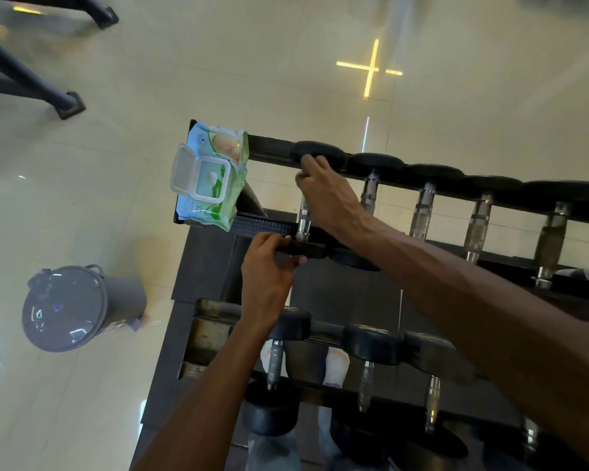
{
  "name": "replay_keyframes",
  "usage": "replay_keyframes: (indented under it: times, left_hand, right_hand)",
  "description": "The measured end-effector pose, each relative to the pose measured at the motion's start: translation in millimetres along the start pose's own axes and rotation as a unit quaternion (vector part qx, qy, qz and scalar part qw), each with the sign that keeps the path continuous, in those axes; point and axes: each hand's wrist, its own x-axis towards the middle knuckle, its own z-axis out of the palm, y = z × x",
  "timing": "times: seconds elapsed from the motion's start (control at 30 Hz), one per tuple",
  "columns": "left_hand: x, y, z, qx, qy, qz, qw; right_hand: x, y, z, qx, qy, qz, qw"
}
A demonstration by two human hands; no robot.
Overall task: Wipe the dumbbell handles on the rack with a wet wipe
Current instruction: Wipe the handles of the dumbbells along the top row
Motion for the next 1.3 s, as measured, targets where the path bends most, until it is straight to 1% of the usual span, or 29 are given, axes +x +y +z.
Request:
replay_keyframes:
  times: [0.07,0.13,0.2,0.23,0.27,0.33,0.4,0.47,0.53,0.63,0.67,0.7,0.73,0.8,0.83,0.87,0.9,0.97,1.0,1.03,1.07,1.13,1.2,1.3]
  left_hand:
    - [0.7,-0.5,-0.7,0.002,-0.004,-0.001,1.000]
    - [1.0,-1.0,-1.5,0.004,-0.004,0.000,1.000]
    - [1.5,1.2,-1.9,0.005,-0.005,-0.001,1.000]
    - [2.0,2.7,-1.9,0.006,-0.006,0.001,1.000]
    - [2.5,3.5,-1.8,0.008,-0.008,0.004,1.000]
    - [3.3,3.1,-1.9,0.011,-0.012,0.004,1.000]
    - [3.2,0.7,-2.6,0.012,-0.012,0.006,1.000]
    - [2.6,-0.4,-3.2,0.011,-0.012,0.010,1.000]
    - [2.8,-0.6,-2.5,0.008,-0.011,0.008,1.000]
    - [1.5,-0.5,-1.1,-0.001,-0.010,0.004,1.000]
    - [1.2,-1.1,-0.9,-0.002,-0.008,0.005,1.000]
    - [0.8,-1.4,-1.0,-0.004,-0.007,0.007,1.000]
    - [0.6,-1.6,-1.3,-0.006,-0.007,0.009,1.000]
    - [1.1,-2.5,-1.0,-0.005,-0.004,0.012,1.000]
    - [1.4,-2.8,-0.6,-0.004,-0.003,0.012,1.000]
    - [1.6,-2.7,-0.2,-0.004,-0.002,0.011,1.000]
    - [1.4,-2.7,-0.4,-0.006,-0.002,0.011,1.000]
    - [1.1,-2.1,-1.4,-0.007,-0.005,0.012,1.000]
    - [1.8,-2.3,-1.8,-0.008,-0.007,0.012,1.000]
    - [2.7,-2.6,-2.1,-0.011,-0.008,0.012,1.000]
    - [2.7,-3.4,-2.2,-0.017,-0.008,0.011,1.000]
    - [1.7,-3.4,-1.5,-0.022,-0.005,0.010,1.000]
    - [0.7,-2.9,-0.9,-0.020,-0.003,0.011,1.000]
    - [-0.1,-3.4,-2.3,-0.019,-0.003,0.018,1.000]
  right_hand:
    - [8.2,-4.6,5.2,0.010,0.033,0.044,0.998]
    - [7.8,-8.6,13.2,0.046,0.078,0.110,0.990]
    - [3.9,-12.7,23.3,0.075,0.139,0.189,0.969]
    - [2.4,-17.1,26.0,0.111,0.180,0.232,0.950]
    - [2.0,-22.4,26.8,0.159,0.221,0.279,0.921]
    - [4.1,-31.9,23.6,0.242,0.284,0.368,0.852]
    - [7.7,-33.5,21.4,0.304,0.308,0.438,0.788]
    - [10.8,-31.1,18.5,0.389,0.301,0.487,0.722]
    - [13.6,-26.3,16.9,0.449,0.297,0.530,0.655]
    - [13.2,-19.5,9.8,0.523,0.254,0.608,0.541]
    - [12.1,-16.8,10.2,0.540,0.242,0.610,0.527]
    - [9.4,-16.3,11.2,0.540,0.239,0.599,0.541]
    - [5.7,-17.8,12.9,0.529,0.243,0.577,0.573]
    - [-2.2,-25.9,16.3,0.487,0.246,0.519,0.658]
    - [-5.3,-29.5,17.4,0.468,0.242,0.495,0.691]
    - [-5.8,-30.4,17.3,0.455,0.244,0.484,0.707]
    - [-3.0,-27.9,16.3,0.451,0.251,0.487,0.704]
    - [4.9,-17.3,14.6,0.453,0.264,0.509,0.682]
    - [6.7,-13.4,15.2,0.452,0.263,0.510,0.683]
    - [5.4,-13.6,15.2,0.447,0.259,0.498,0.697]
    - [0.6,-17.2,15.7,0.433,0.253,0.475,0.723]
    - [-18.2,-27.0,20.1,0.384,0.228,0.409,0.796]
    - [-41.1,-31.0,26.1,0.338,0.179,0.345,0.857]
    - [-63.4,-23.2,22.6,0.303,0.065,0.261,0.914]
